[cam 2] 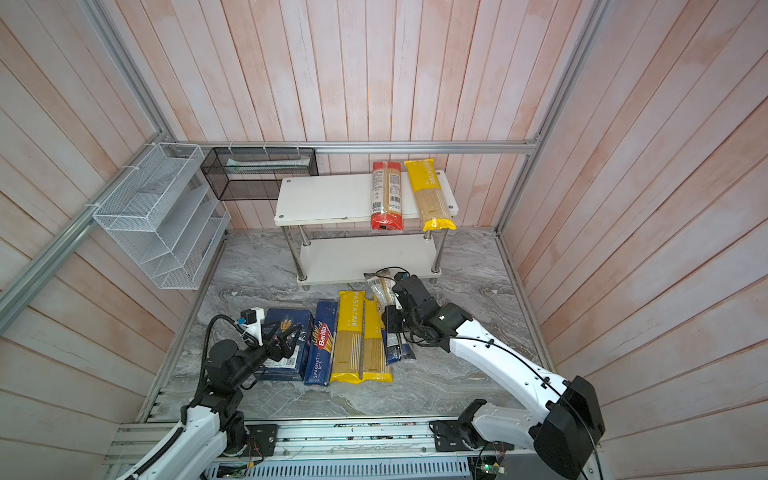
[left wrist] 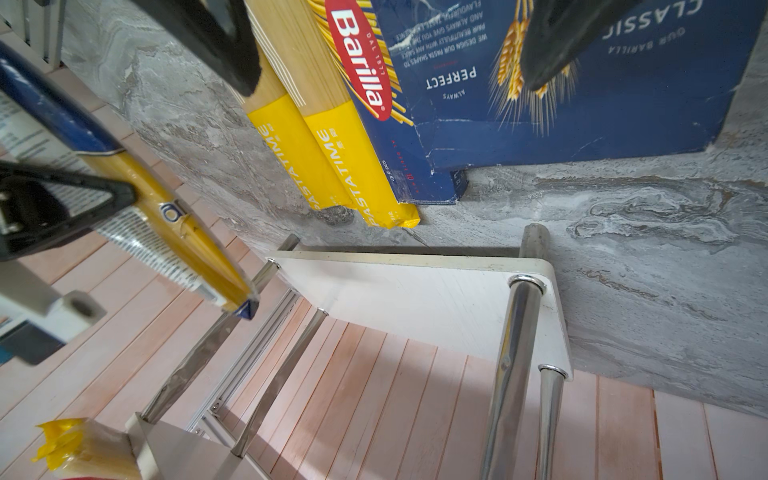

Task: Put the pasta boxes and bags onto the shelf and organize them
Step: 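Lift the clear-and-blue bag upright toward the top shelf with the right gripper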

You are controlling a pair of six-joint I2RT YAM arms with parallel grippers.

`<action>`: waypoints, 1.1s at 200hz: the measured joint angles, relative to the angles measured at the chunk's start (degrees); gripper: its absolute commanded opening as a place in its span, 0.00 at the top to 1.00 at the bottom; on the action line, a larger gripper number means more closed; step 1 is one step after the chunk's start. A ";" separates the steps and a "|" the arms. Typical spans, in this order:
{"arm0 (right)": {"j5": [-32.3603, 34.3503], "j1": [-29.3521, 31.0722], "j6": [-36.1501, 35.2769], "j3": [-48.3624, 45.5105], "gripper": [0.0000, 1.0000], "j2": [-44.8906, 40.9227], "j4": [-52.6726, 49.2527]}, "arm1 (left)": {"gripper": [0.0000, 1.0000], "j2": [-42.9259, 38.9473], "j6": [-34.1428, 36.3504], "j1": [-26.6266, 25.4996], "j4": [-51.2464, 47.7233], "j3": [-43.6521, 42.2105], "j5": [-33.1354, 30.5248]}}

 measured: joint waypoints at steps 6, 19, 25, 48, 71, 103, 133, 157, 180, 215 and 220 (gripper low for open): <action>0.02 0.76 -0.04 1.66 0.87 0.46 -0.22 | 0.00 0.00 0.00 0.00 0.00 0.02 0.00; 0.24 2.36 -0.22 4.79 0.88 1.36 -0.63 | 0.00 0.00 0.00 0.00 0.00 0.02 0.00; 0.28 3.08 -0.28 5.92 0.88 1.64 -0.81 | 0.00 0.00 0.00 0.00 0.00 0.00 0.00; 0.28 5.14 -0.92 9.25 0.89 2.69 -1.66 | 0.00 0.00 0.00 0.00 0.00 0.02 0.00; 0.39 6.47 -1.42 10.93 0.89 3.58 -1.90 | 0.00 0.00 0.00 0.00 0.00 0.02 0.00; 0.37 7.26 -1.77 11.52 0.90 3.82 -2.19 | 0.00 0.00 0.00 0.00 -0.02 0.02 0.00; 0.37 7.26 -2.82 14.12 0.91 5.07 -2.99 | 0.00 0.00 0.00 0.00 0.00 0.02 0.00; 0.37 7.26 -3.98 17.68 0.92 6.29 -2.97 | 0.00 0.00 0.00 0.00 0.00 0.00 0.00; 0.35 7.26 -5.25 20.98 0.93 7.04 -2.60 | 0.00 -0.02 0.00 0.00 -0.02 0.02 0.00; 0.15 7.26 -7.48 25.75 0.93 9.09 -2.43 | 0.00 -0.02 0.00 0.00 -0.02 0.00 0.00; 0.17 7.26 -7.76 26.53 0.93 9.53 -2.51 | 0.00 -0.02 0.00 0.00 0.00 0.02 0.00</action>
